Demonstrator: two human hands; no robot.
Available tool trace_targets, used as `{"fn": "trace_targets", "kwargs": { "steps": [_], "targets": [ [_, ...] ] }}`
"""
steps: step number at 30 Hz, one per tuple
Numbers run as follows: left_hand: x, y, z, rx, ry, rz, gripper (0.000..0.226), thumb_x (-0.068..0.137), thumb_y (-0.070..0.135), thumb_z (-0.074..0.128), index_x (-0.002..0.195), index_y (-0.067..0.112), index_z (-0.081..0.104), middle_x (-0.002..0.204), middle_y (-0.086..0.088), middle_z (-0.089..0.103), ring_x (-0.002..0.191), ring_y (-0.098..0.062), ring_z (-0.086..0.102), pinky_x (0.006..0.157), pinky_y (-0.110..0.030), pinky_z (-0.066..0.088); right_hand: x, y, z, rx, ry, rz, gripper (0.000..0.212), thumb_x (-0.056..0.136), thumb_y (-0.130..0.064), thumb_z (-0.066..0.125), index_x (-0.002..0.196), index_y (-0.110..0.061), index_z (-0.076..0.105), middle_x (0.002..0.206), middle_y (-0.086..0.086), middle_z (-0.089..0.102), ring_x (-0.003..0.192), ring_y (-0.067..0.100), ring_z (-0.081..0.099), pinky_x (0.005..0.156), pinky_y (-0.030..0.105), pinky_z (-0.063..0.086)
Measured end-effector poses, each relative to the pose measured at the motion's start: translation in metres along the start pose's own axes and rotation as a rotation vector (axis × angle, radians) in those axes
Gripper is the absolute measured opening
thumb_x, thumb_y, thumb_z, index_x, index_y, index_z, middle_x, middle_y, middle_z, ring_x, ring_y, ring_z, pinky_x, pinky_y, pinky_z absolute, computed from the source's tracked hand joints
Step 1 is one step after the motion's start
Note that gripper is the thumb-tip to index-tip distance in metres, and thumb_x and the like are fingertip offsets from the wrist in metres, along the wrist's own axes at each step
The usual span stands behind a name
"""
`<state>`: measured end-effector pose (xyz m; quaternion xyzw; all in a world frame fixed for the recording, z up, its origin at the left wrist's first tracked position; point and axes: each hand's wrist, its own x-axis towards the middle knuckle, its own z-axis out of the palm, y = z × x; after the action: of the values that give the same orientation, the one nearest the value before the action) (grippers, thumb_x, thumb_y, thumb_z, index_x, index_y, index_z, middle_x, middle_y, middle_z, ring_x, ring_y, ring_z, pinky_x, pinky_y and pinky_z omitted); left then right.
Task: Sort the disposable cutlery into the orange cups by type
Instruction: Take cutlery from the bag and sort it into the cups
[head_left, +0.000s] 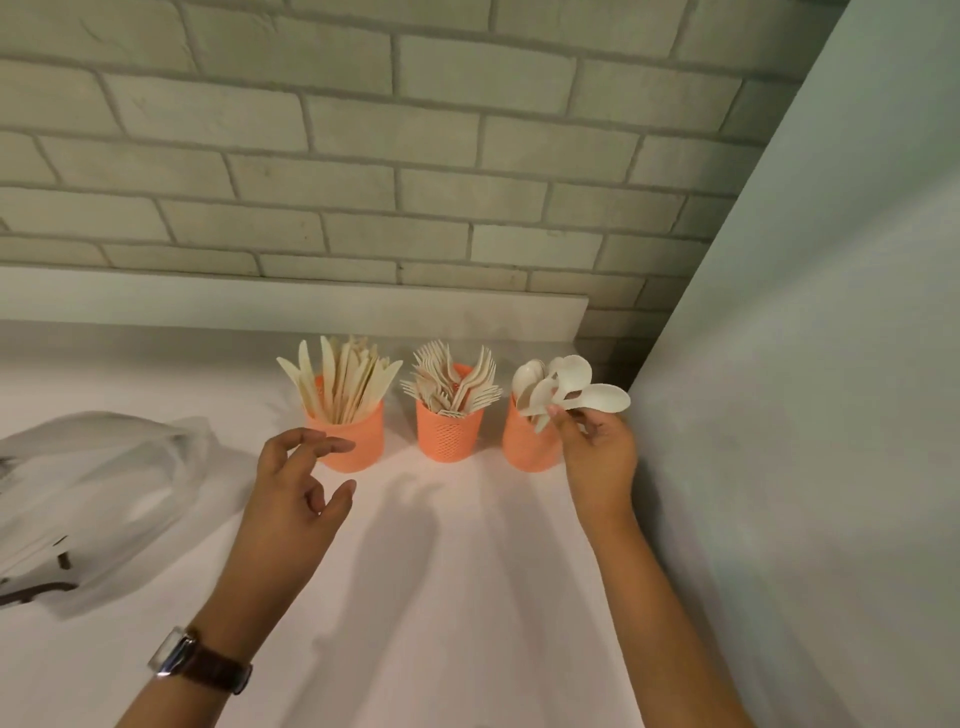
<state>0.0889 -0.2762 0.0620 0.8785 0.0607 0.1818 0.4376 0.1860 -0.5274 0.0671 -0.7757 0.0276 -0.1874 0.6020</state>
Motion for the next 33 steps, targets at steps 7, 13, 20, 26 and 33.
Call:
{"fn": "trace_targets", "kwargs": {
  "steps": [7,13,20,26,33],
  "targets": [
    [0.003,-0.007,0.001,-0.016,-0.011,-0.004,0.053,0.078,0.001,0.067,0.094,0.049,0.050,0.114,0.007,0.042,0.052,-0.017,0.049,0.060,-0.005,0.039,0.007,0.012,0.008,-0.127,0.050,-0.167,0.016,0.085,-0.007,0.064,0.101,-0.006,0.067,0.101,0.011,0.069,0.096,0.021,0.064,0.084,0.019,0.050],
    [0.004,-0.003,0.006,-0.016,-0.055,0.009,0.049,0.079,0.002,0.066,0.093,0.047,0.051,0.113,0.008,0.045,0.054,-0.018,0.050,0.059,-0.007,0.040,0.003,0.032,0.016,-0.302,0.062,-0.090,0.013,0.086,-0.015,0.065,0.087,-0.003,0.069,0.082,0.012,0.070,0.077,0.026,0.066,0.070,0.041,0.057],
    [0.004,-0.004,0.007,0.017,-0.085,0.001,0.040,0.079,0.005,0.067,0.096,0.040,0.055,0.113,0.008,0.048,0.056,-0.019,0.049,0.059,-0.009,0.040,0.015,0.027,0.025,-0.565,-0.052,0.069,0.027,0.091,-0.019,0.055,0.080,0.002,0.068,0.078,0.019,0.068,0.074,0.032,0.065,0.063,0.029,0.045],
    [0.004,-0.004,0.002,0.030,-0.083,-0.009,0.037,0.079,0.005,0.067,0.097,0.037,0.058,0.112,0.007,0.051,0.052,-0.019,0.047,0.059,-0.010,0.039,0.016,0.020,0.028,-0.582,-0.169,0.092,0.025,0.095,-0.035,0.044,0.107,-0.015,0.055,0.089,-0.004,0.065,0.089,0.020,0.064,0.068,0.016,0.042],
    [-0.004,-0.004,-0.019,0.041,-0.049,-0.026,0.032,0.080,0.006,0.066,0.093,0.035,0.061,0.108,0.020,0.052,0.050,-0.015,0.047,0.058,-0.008,0.039,-0.016,-0.035,0.005,-0.648,-0.097,-0.033,0.043,0.093,-0.032,0.051,0.133,-0.021,0.043,0.101,0.004,0.066,0.087,0.025,0.064,0.064,0.020,0.041]
  ]
}}
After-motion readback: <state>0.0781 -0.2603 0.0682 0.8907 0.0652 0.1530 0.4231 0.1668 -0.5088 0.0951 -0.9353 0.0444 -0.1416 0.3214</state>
